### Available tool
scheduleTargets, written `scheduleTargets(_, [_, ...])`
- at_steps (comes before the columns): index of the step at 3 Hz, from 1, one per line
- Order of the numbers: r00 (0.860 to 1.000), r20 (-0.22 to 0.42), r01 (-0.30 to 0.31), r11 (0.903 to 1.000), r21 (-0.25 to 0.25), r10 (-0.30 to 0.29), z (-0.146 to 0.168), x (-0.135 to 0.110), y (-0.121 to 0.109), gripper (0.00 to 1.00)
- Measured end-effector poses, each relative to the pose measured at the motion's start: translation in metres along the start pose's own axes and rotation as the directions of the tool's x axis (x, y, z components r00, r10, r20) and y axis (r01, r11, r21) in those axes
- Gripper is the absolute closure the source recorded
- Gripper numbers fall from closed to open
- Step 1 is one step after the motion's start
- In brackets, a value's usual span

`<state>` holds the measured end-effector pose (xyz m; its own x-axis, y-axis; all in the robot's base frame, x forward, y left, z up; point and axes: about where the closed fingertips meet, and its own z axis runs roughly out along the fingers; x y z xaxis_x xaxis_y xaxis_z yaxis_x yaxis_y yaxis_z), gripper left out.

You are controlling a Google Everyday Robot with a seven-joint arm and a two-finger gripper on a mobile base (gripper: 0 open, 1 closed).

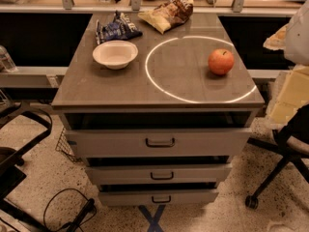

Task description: Pick apple

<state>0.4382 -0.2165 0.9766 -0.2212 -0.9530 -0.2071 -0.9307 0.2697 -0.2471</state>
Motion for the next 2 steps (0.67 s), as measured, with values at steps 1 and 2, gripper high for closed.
scheduleTargets(1, [1.0,0.0,0.0,1.0,0.0,0.0,0.0,0.0,0.0,0.0])
scheduleTargets(2, [0.993,0.071,-0.097,0.9947,0.034,0.094,0.011,-0.002,-0.024,0.0])
